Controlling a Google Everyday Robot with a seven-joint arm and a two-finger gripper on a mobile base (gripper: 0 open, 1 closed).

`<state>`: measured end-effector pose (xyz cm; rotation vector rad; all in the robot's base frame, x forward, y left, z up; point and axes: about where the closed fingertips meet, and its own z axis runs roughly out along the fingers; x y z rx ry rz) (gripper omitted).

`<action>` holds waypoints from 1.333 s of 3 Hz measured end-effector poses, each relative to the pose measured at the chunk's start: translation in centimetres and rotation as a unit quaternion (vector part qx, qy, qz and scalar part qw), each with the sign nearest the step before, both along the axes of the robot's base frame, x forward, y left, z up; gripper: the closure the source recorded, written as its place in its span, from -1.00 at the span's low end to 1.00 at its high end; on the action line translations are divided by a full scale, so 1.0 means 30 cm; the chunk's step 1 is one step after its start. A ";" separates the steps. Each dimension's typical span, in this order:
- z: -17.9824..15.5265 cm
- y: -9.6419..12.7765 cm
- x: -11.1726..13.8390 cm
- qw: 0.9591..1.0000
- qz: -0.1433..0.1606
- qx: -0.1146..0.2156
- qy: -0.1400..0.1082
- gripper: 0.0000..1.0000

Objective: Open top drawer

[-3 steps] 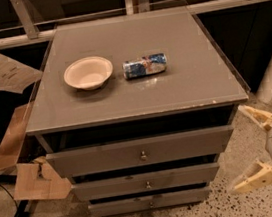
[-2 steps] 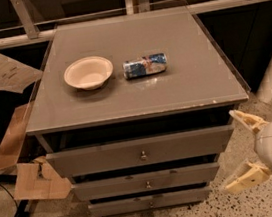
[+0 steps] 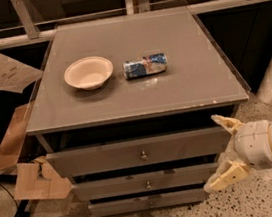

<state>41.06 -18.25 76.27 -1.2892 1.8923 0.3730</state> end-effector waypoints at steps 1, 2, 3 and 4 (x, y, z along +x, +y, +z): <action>-0.002 0.004 0.002 1.000 0.001 0.000 0.001 -0.68; -0.002 0.004 0.002 1.000 0.001 0.000 0.001 -0.20; -0.002 0.004 0.002 1.000 0.001 0.000 0.001 0.27; -0.004 0.007 0.003 1.000 0.000 0.001 -0.001 0.86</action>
Offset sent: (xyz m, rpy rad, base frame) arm 0.0005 0.0013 -0.0006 0.0008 0.0016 0.0028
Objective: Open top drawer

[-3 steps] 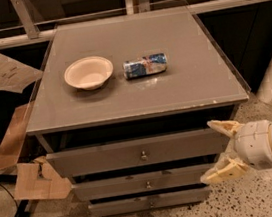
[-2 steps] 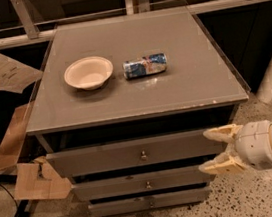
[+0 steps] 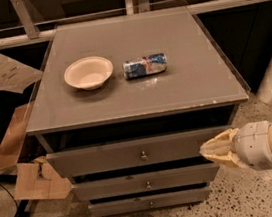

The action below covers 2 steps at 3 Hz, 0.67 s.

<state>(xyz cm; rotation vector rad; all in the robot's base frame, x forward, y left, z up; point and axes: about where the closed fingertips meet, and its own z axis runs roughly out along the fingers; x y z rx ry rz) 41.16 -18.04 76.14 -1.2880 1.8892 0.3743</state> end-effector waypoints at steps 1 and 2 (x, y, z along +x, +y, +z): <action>-0.014 0.016 0.010 1.000 -0.007 0.006 -0.011 1.00; -0.076 0.027 0.058 0.998 -0.037 0.032 -0.040 1.00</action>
Offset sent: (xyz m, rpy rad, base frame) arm 0.0636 -0.0063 -0.0454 0.1207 -0.2498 -0.2404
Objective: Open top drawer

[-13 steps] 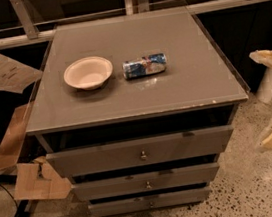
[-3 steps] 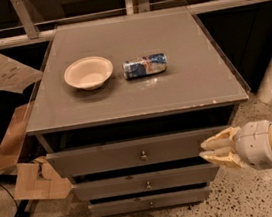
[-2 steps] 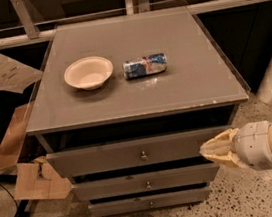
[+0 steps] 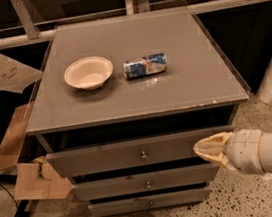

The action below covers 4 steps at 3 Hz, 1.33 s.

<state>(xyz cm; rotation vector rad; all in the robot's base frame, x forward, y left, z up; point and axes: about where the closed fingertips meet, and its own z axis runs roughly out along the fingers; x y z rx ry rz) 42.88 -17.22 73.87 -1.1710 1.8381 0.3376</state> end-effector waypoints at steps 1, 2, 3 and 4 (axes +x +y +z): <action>-0.059 -0.002 0.104 0.998 -0.047 0.014 -0.042 1.00; -0.108 -0.047 0.220 0.992 -0.104 0.010 -0.071 1.00; -0.136 -0.105 0.331 0.984 -0.152 0.002 -0.091 1.00; -0.145 -0.140 0.425 0.980 -0.174 0.003 -0.097 1.00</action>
Offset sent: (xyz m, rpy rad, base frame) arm 0.1139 -0.0513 -0.0529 -0.0221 -0.2256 -0.4135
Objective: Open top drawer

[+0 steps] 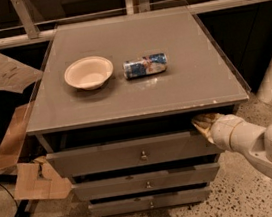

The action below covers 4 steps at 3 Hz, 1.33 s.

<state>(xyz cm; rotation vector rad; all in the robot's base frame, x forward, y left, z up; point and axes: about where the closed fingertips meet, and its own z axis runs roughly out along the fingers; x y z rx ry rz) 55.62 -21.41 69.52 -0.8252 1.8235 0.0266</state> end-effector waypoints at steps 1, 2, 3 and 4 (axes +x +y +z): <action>-0.001 0.002 0.010 1.000 0.001 -0.001 0.000 1.00; -0.013 0.005 0.019 1.000 -0.002 -0.008 0.002 1.00; -0.039 -0.003 0.049 0.999 -0.002 -0.033 0.006 1.00; -0.055 0.049 0.067 0.997 0.038 -0.066 0.022 1.00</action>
Offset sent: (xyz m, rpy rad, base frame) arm 0.0095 -0.0005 -0.0094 -0.0386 0.0119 -0.0164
